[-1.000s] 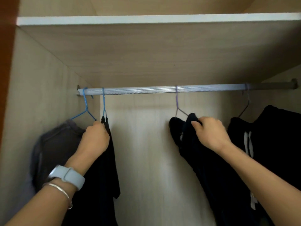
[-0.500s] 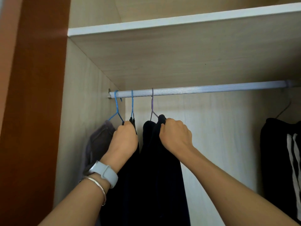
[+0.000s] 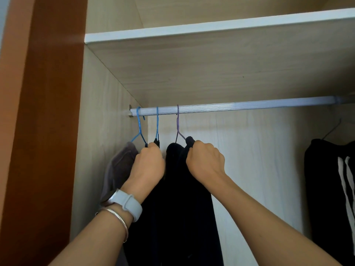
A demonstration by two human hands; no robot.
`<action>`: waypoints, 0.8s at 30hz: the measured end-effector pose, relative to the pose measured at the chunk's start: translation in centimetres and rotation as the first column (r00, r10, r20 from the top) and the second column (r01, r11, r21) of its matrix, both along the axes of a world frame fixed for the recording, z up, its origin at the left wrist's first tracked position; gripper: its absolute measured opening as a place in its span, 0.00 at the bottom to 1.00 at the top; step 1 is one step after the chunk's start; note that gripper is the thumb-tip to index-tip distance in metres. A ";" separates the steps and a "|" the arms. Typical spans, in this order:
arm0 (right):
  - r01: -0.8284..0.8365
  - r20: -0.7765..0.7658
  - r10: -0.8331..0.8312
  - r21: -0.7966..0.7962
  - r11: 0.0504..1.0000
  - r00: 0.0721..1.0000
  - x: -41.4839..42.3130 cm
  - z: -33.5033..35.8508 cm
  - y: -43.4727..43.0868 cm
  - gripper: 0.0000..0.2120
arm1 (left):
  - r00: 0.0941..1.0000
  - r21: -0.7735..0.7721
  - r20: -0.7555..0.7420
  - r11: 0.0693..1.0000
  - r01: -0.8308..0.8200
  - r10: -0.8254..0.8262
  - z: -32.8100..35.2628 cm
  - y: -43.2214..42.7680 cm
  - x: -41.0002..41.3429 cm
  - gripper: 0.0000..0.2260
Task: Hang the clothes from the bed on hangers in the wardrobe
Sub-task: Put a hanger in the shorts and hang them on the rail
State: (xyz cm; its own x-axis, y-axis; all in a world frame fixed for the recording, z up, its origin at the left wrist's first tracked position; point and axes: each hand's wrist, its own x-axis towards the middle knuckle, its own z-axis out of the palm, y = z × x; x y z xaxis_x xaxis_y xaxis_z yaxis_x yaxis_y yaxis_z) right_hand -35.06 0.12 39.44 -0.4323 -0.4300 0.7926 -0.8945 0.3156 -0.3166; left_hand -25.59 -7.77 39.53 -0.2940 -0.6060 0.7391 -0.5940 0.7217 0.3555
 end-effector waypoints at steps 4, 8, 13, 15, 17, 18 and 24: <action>0.018 -0.007 -0.018 0.015 1.000 1.000 -0.3 -0.2 0.1 0.11 | 1.000 0.001 0.013 1.000 -0.013 0.013 0.0 0.2 0.0 0.11; -0.022 0.043 0.021 0.003 1.000 0.999 -0.3 -0.3 0.1 0.11 | 0.992 -0.012 0.108 0.998 -0.058 0.059 -0.3 0.5 0.3 0.13; -0.227 0.174 0.234 -0.061 0.972 0.956 -1.9 -0.9 1.8 0.20 | 0.993 -0.320 0.100 0.947 -0.020 0.055 -1.5 2.0 -0.9 0.21; -0.311 0.246 0.322 -0.081 0.947 0.914 -3.0 -1.6 3.4 0.23 | 0.986 -0.193 -0.005 0.968 0.160 -0.164 -1.8 4.1 -2.2 0.21; -0.326 0.275 0.337 -0.086 0.941 0.900 -4.5 -2.3 5.4 0.26 | 0.909 -0.017 -0.159 0.922 0.386 -0.384 -1.9 5.7 -3.9 0.22; -0.307 0.277 0.321 -0.096 0.947 0.906 -5.5 -2.7 6.4 0.25 | 0.873 0.031 -0.224 0.892 0.451 -0.434 -2.0 6.3 -4.7 0.23; 0.099 0.086 -0.090 -0.108 0.989 0.992 -15.7 -3.4 15.6 0.10 | 0.870 -0.066 -0.329 0.928 0.368 -0.368 -2.6 6.8 -7.5 0.18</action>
State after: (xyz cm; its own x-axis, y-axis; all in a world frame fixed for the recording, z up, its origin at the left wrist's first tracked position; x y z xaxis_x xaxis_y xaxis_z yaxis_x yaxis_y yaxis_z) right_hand -50.75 15.75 36.01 -0.5310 -0.2945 0.7946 -0.8325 0.3561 -0.4244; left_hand -33.09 -1.02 36.88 -0.2345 -0.5011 0.8330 -0.1340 0.8654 0.4829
